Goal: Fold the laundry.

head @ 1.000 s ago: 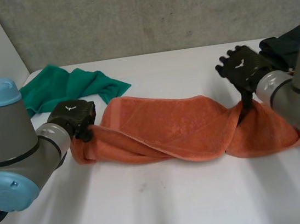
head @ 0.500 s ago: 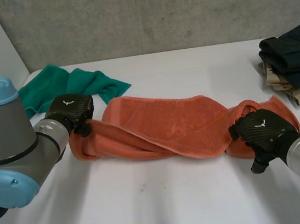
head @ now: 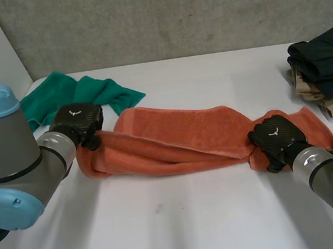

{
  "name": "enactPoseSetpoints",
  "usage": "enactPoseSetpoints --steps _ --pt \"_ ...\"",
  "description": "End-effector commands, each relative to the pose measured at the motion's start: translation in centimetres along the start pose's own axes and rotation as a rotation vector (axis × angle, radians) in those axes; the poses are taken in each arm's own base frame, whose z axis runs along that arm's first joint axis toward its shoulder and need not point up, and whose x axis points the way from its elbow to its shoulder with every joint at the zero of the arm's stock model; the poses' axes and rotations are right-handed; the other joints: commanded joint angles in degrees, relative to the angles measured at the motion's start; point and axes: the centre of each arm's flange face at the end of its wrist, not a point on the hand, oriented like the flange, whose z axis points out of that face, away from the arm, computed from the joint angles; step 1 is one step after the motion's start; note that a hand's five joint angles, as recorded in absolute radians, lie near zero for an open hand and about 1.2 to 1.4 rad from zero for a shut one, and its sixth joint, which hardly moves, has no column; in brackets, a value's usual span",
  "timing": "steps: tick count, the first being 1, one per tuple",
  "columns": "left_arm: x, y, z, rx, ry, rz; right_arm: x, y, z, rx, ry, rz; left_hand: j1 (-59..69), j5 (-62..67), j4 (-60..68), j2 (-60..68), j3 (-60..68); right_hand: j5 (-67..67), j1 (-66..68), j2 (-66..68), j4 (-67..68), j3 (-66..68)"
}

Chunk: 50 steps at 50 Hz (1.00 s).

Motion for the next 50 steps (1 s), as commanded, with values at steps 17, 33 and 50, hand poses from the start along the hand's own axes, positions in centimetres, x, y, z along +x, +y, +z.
enactPoseSetpoints --steps 17,33,50 --pt "-0.4 0.0 -0.1 -0.005 -0.013 0.003 2.1 -0.9 2.1 0.064 0.079 -0.076 14.0 14.0 11.3 11.4 11.7 41.2 45.3 39.4 39.6 39.5" --pt "-2.3 -3.3 -4.3 0.066 -0.050 0.072 8.0 -8.0 -5.8 -0.076 -0.015 0.042 14.0 14.0 11.3 11.4 11.7 41.2 45.3 39.4 39.6 39.5" --pt "0.5 0.5 -2.6 -0.048 0.036 0.073 5.1 -2.6 -1.9 -0.138 -0.110 0.185 14.0 14.0 11.3 11.4 11.7 22.4 26.5 20.6 20.8 20.7"
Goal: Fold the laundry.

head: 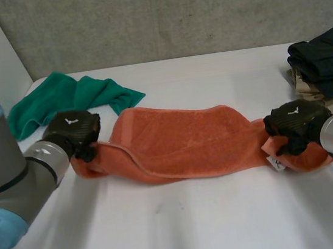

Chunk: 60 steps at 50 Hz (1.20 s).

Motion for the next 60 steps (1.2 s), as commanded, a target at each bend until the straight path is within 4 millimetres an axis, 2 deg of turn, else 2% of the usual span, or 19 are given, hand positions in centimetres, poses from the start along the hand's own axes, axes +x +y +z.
enactPoseSetpoints --steps 1,9,13,17,20,25,29,33,35,36,39,42,44,48,52,55,56,59,60 --pt "0.3 0.4 0.4 -0.011 0.009 0.003 -0.1 0.7 0.4 -0.007 0.002 0.017 14.0 14.1 11.3 11.4 11.7 -7.6 2.6 -8.1 -8.9 -8.5" --pt "0.4 0.5 0.5 -0.014 0.010 0.003 -0.2 1.0 0.5 0.005 0.011 -0.007 14.0 14.1 11.3 11.4 11.7 -10.3 -0.1 -10.8 -11.6 -11.3" --pt "0.5 0.7 0.5 -0.019 0.012 0.005 -0.5 1.1 0.6 0.010 0.009 -0.027 14.0 14.1 11.3 11.4 11.7 13.1 23.3 12.6 11.8 12.2" --pt "0.6 1.4 1.0 -0.042 0.017 0.012 -0.6 1.1 0.8 0.009 0.014 -0.116 14.0 14.1 11.3 11.4 11.7 13.2 23.4 12.7 11.9 12.2" --pt "0.5 2.0 1.6 -0.059 0.015 0.010 -0.4 1.5 1.3 -0.007 0.023 -0.194 14.0 14.1 11.3 11.4 11.7 13.2 23.4 12.7 11.9 12.2" --pt "-0.3 2.5 3.6 -0.059 -0.008 0.004 1.7 1.4 3.3 -0.057 0.147 -0.327 14.0 14.1 11.3 11.4 11.7 13.2 23.4 12.7 11.9 12.2" --pt "-1.3 1.6 5.7 -0.004 -0.042 0.006 2.4 -0.6 4.8 -0.025 0.221 -0.391 14.0 14.1 11.3 11.4 11.7 13.2 23.4 12.7 11.9 12.2" --pt "-2.9 -0.9 8.3 0.136 -0.104 0.012 4.4 -3.6 6.3 0.104 0.325 -0.434 14.0 14.1 11.3 11.4 11.7 13.2 23.4 12.7 11.9 12.2" --pt "-4.5 -4.0 9.5 0.290 -0.167 0.020 5.3 -5.3 6.7 0.182 0.383 -0.457 14.0 14.1 11.3 11.4 11.7 13.2 23.4 12.7 11.9 12.2" --pt "-4.9 -4.9 9.7 0.336 -0.185 0.022 6.5 -7.6 6.8 0.304 0.463 -0.478 14.0 14.1 11.3 11.4 11.7 13.2 23.4 12.7 11.9 12.2" --pt "-6.7 -8.9 9.8 0.529 -0.263 0.035 7.9 -11.1 6.4 0.486 0.569 -0.523 14.0 14.1 11.3 11.4 11.7 13.2 23.4 12.7 11.9 12.2" --pt "-7.5 -11.6 9.3 0.661 -0.310 0.042 8.7 -14.9 5.1 0.703 0.654 -0.530 14.0 14.1 11.3 11.4 11.7 13.2 23.4 12.7 11.9 12.2" --pt "-8.1 -14.4 7.8 0.789 -0.351 0.051 8.9 -16.5 4.1 0.796 0.680 -0.511 14.0 14.1 11.3 11.4 11.7 13.2 23.4 12.7 11.9 12.2" --pt "-9.1 -17.5 4.9 0.913 -0.407 0.049 9.4 -19.1 1.2 0.935 0.674 -0.440 14.0 14.1 11.3 11.4 11.7 13.2 23.4 12.7 11.9 12.2" --pt "-8.9 -16.2 4.1 0.868 -0.398 0.048 8.7 -18.6 0.5 0.941 0.547 -0.334 14.0 14.1 11.3 11.4 11.7 13.2 23.4 12.7 11.9 12.2" --pt "-7.8 -13.4 4.1 0.776 -0.364 0.049 7.5 -16.9 1.2 0.883 0.413 -0.300 14.0 14.1 11.3 11.4 11.7 13.2 23.4 12.7 11.9 12.2" --pt "-7.6 -12.7 4.0 0.748 -0.356 0.047 7.2 -15.1 1.5 0.810 0.328 -0.284 14.0 14.1 11.3 11.4 11.7 13.2 23.4 12.7 11.9 12.2" --pt "-6.9 -9.0 3.7 0.617 -0.326 0.040 7.7 -12.5 1.6 0.712 0.241 -0.259 14.0 14.1 11.3 11.4 11.7 13.2 23.4 12.7 11.9 12.2" --pt "-6.8 -8.1 3.6 0.583 -0.319 0.038 7.9 -10.6 1.5 0.643 0.181 -0.231 14.0 14.1 11.3 11.4 11.7 13.2 23.4 12.7 11.9 12.2"
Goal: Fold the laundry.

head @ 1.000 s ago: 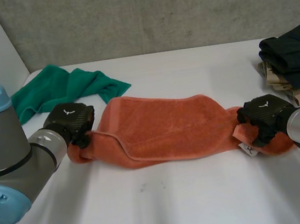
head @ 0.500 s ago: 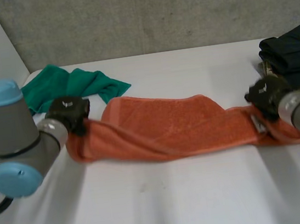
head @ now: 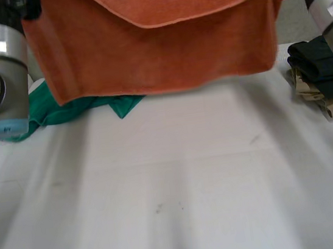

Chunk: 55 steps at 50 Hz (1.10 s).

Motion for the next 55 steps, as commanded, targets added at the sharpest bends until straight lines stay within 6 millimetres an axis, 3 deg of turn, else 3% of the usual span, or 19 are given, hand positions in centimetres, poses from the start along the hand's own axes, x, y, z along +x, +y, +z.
enactPoseSetpoints --steps 1,5,9,11,15,19,23,28,34,40,49,55 --pt "0.6 5.5 -7.7 -0.329 0.089 0.012 -1.3 4.8 -6.6 -0.289 -0.314 0.203 14.0 14.1 11.1 11.3 11.6 13.4 23.2 12.7 11.8 12.1" --pt "1.4 7.9 -11.7 -0.484 0.138 0.005 -2.4 6.7 -10.5 -0.399 -0.455 0.270 14.0 14.1 11.1 11.3 11.6 13.4 23.2 12.7 11.8 12.1" --pt "2.2 9.0 -14.3 -0.568 0.176 -0.004 -4.6 8.3 -14.5 -0.498 -0.583 0.253 14.0 14.1 11.1 11.3 11.6 13.4 23.2 12.7 11.8 12.1" --pt "2.4 9.2 -14.8 -0.585 0.184 -0.006 -6.2 9.0 -16.8 -0.554 -0.672 0.215 14.0 14.1 11.1 11.3 11.6 13.4 23.2 12.7 11.8 12.1" --pt "2.8 9.0 -15.0 -0.583 0.194 -0.010 -7.6 8.9 -18.9 -0.604 -0.804 0.138 14.0 14.1 11.1 11.3 11.6 13.4 23.2 12.7 11.8 12.1" --pt "3.0 8.2 -14.5 -0.556 0.197 -0.013 -7.9 8.8 -19.2 -0.655 -0.810 0.187 14.0 14.1 11.1 11.3 11.6 -18.4 -8.6 -19.1 -20.0 -19.7" --pt "2.9 7.2 -13.9 -0.527 0.196 -0.013 -7.6 9.0 -19.0 -0.699 -0.747 0.281 14.0 14.1 11.1 11.3 11.6 -29.9 -20.1 -30.6 -31.5 -31.2" --pt "2.5 5.5 -13.4 -0.502 0.190 -0.020 -6.9 9.0 -18.6 -0.750 -0.630 0.428 14.0 14.1 11.1 11.3 11.6 -33.3 -23.5 -34.0 -34.9 -34.6" --pt "2.3 5.0 -13.2 -0.489 0.185 -0.020 -5.7 7.6 -18.2 -0.789 -0.494 0.594 14.0 14.1 11.1 11.3 11.6 -35.1 -25.3 -35.9 -36.7 -36.5" --pt "2.2 4.6 -12.7 -0.469 0.175 -0.023 -5.4 8.0 -18.9 -0.910 -0.339 0.704 14.0 14.1 11.1 11.3 11.6 -34.3 -24.5 -35.0 -35.9 -35.6" --pt "2.2 4.8 -12.5 -0.469 0.175 -0.025 -5.5 10.0 -20.1 -1.003 -0.115 0.677 14.0 14.1 11.1 11.3 11.6 -32.1 -22.3 -32.9 -33.7 -33.5" --pt "2.1 5.0 -12.5 -0.477 0.168 -0.035 -7.4 9.5 -19.7 -0.969 -0.157 0.657 14.0 14.1 11.1 11.3 11.6 -28.6 -18.8 -29.3 -30.2 -29.9"
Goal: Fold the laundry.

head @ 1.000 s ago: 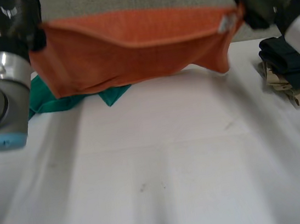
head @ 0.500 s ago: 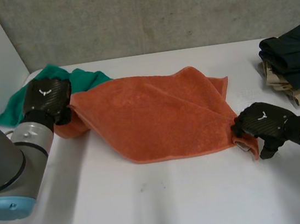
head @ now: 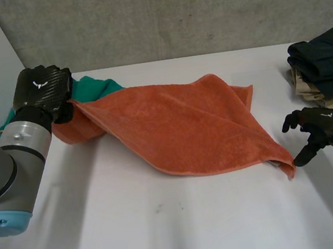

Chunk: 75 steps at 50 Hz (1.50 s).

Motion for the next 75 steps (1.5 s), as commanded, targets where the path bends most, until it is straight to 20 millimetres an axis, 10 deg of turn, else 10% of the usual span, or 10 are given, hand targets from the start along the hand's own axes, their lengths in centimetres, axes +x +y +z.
enactPoseSetpoints --steps 1,17,21,24,36,50,55,60,69,75 --pt "-0.2 0.3 0.1 -0.009 -0.006 -0.013 -1.7 0.9 0.9 0.018 -0.012 -0.046 14.0 14.1 11.0 11.2 11.5 7.9 11.1 7.7 7.9 7.9" --pt "-0.4 0.6 0.1 -0.020 -0.009 -0.016 -3.3 2.5 4.5 -0.014 -0.004 -0.037 14.0 14.1 11.0 11.2 11.5 9.2 12.4 9.0 9.3 9.2" --pt "-0.3 0.6 0.0 -0.019 -0.006 -0.016 -3.1 2.1 4.6 0.008 0.018 -0.043 14.0 14.1 11.0 11.2 11.5 49.5 52.7 49.3 49.6 49.5" --pt "-0.2 0.4 -0.1 -0.018 -0.003 -0.016 -3.0 1.7 4.7 0.034 0.021 -0.060 14.0 14.1 11.0 11.2 11.5 49.7 52.9 49.5 49.8 49.7" --pt "-1.3 -0.6 -4.0 -0.183 0.029 -0.001 -3.1 -7.1 -3.8 0.111 -0.006 -0.574 14.0 14.1 11.0 11.2 11.5 49.7 52.9 49.5 49.8 49.7" --pt "-1.6 4.5 -10.7 -0.651 0.235 0.338 -2.4 -2.8 -8.7 -0.354 -0.152 -0.848 14.0 14.1 11.0 11.2 11.5 49.7 52.9 49.5 49.8 49.7" --pt "-0.4 7.6 -8.3 -0.678 0.277 0.355 -2.6 -0.2 -4.9 -0.415 -0.176 -0.880 14.0 14.1 11.0 11.2 11.5 49.7 52.9 49.5 49.8 49.7" --pt "0.0 7.7 -2.7 -0.530 0.225 0.385 -3.1 -4.0 -0.3 -0.224 0.046 -0.978 14.0 14.1 11.0 11.2 11.5 49.7 52.9 49.5 49.8 49.7" --pt "-5.3 -4.8 10.2 0.160 -0.205 0.414 -2.8 -18.3 2.8 0.417 0.438 -0.974 14.0 14.1 11.0 11.2 11.5 49.7 52.9 49.5 49.8 49.7" --pt "-7.8 -12.0 11.6 0.545 -0.399 0.350 -3.4 -24.8 0.5 0.842 0.576 -0.930 14.0 14.1 11.0 11.2 11.5 49.7 52.9 49.5 49.8 49.7"
